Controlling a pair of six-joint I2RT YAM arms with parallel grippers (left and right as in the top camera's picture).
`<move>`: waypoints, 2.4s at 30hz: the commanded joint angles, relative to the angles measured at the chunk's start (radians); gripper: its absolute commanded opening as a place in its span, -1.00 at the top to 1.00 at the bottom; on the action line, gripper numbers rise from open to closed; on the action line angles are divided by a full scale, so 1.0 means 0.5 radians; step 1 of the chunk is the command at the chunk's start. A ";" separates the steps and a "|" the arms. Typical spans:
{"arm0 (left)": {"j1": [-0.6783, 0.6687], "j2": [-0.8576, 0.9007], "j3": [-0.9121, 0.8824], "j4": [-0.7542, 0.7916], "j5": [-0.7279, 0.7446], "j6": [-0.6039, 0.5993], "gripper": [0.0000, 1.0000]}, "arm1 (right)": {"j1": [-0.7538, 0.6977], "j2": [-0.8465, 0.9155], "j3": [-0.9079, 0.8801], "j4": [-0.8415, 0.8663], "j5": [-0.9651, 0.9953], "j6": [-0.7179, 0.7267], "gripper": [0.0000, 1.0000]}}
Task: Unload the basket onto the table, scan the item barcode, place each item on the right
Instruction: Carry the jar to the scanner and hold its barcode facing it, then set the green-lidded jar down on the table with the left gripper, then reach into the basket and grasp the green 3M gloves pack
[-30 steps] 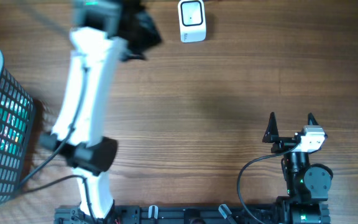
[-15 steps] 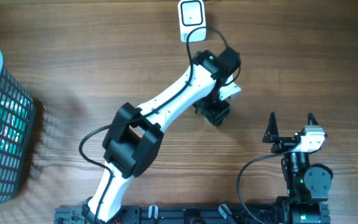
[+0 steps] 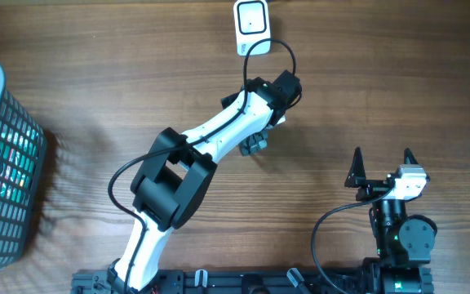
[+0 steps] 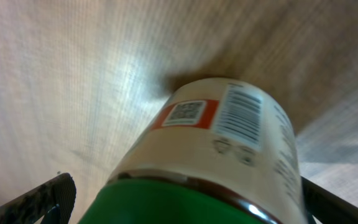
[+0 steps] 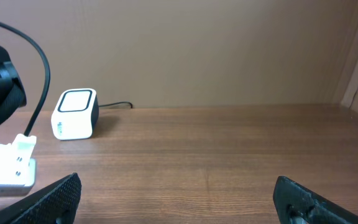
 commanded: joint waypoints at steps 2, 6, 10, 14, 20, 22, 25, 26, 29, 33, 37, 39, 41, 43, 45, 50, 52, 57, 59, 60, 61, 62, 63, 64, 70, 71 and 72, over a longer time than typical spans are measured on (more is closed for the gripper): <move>-0.020 -0.039 0.003 0.057 -0.134 0.088 -1.00 | 0.010 -0.014 -0.002 0.005 -0.018 -0.024 -0.99; -0.079 -0.154 0.003 0.058 -0.146 0.088 -1.00 | 0.010 -0.014 -0.002 0.005 -0.018 -0.025 -0.99; -0.192 -0.454 0.003 0.026 -0.145 0.079 -1.00 | 0.010 -0.014 -0.002 0.005 -0.018 -0.024 -1.00; -0.218 -0.887 0.003 -0.209 -0.131 -0.123 -1.00 | 0.010 -0.014 -0.002 0.005 -0.018 -0.024 -0.99; 0.369 -1.624 0.003 -0.200 -0.091 -0.652 -1.00 | 0.010 -0.014 -0.002 0.005 -0.018 -0.024 -0.99; 0.838 -1.876 0.003 -0.027 0.125 -1.024 -1.00 | 0.010 -0.014 -0.002 0.005 -0.018 -0.024 -1.00; 1.558 -2.094 0.002 0.044 0.443 -1.498 -1.00 | 0.010 -0.014 -0.002 0.005 -0.018 -0.024 -0.99; 1.865 -2.132 0.002 0.031 0.596 -1.611 -1.00 | 0.010 -0.014 -0.002 0.005 -0.018 -0.024 -1.00; 2.674 -2.012 -0.001 -0.022 1.170 -1.718 -1.00 | 0.010 -0.014 -0.002 0.005 -0.018 -0.024 -1.00; 3.264 -1.625 -0.001 -0.148 1.553 -1.920 -1.00 | 0.010 -0.014 -0.002 0.005 -0.018 -0.024 -0.99; 3.464 -1.296 -0.001 -0.188 1.571 -1.919 -1.00 | 0.010 -0.014 -0.002 0.005 -0.018 -0.024 -0.99; 3.525 -1.189 -0.004 -0.192 1.577 -1.942 -1.00 | 0.010 -0.014 -0.002 0.005 -0.018 -0.024 -1.00; 3.657 -1.027 -0.004 -0.128 1.453 -1.953 -1.00 | 0.010 -0.014 -0.002 0.005 -0.018 -0.025 -0.99; 3.698 -0.954 -0.004 -0.103 1.403 -1.877 -1.00 | 0.010 -0.014 -0.002 0.005 -0.018 -0.024 -0.99; 3.709 -0.855 -0.005 -0.061 1.396 -1.781 -1.00 | 0.010 -0.014 -0.002 0.005 -0.018 -0.024 -1.00; 3.709 -0.649 -0.005 0.057 1.351 -1.521 -1.00 | 0.010 -0.014 -0.002 0.005 -0.018 -0.024 -0.99; 3.709 -0.559 -0.006 0.086 1.352 -1.460 -1.00 | 0.010 -0.014 -0.002 0.005 -0.018 -0.024 -0.99; 3.709 -0.391 -0.027 0.179 1.299 -1.421 -1.00 | 0.010 -0.014 -0.002 0.005 -0.018 -0.024 -1.00; 3.709 -0.391 -0.079 0.274 1.238 -1.422 -1.00 | 0.010 -0.014 -0.002 0.005 -0.018 -0.024 -0.99; 3.709 -0.391 -0.103 0.321 1.239 -1.422 -1.00 | 0.010 -0.014 -0.002 0.005 -0.018 -0.024 -0.99; 3.707 -0.391 -0.140 0.388 1.239 -1.422 -1.00 | 0.010 -0.014 -0.002 0.005 -0.018 -0.024 -1.00; 3.707 -0.384 -0.152 0.417 1.238 -1.423 -1.00 | 0.010 -0.014 -0.002 0.005 -0.018 -0.024 -1.00; 3.707 -0.369 -0.165 0.445 1.239 -1.424 -1.00 | 0.010 -0.014 -0.002 0.005 -0.018 -0.024 -0.99; 3.707 -0.347 -0.166 0.452 1.239 -1.424 -1.00 | 0.010 -0.014 -0.002 0.005 -0.018 -0.024 -0.99; 3.704 -0.182 -0.168 0.519 1.567 -1.423 -1.00 | 0.010 -0.014 -0.002 0.005 -0.018 -0.024 -1.00; 3.698 -0.169 -0.169 0.519 1.571 -1.423 -1.00 | 0.010 -0.014 -0.002 0.005 -0.018 -0.024 -0.99; 3.681 -0.159 -0.169 0.520 1.571 -1.422 -1.00 | 0.010 -0.014 -0.002 0.005 -0.018 -0.024 -1.00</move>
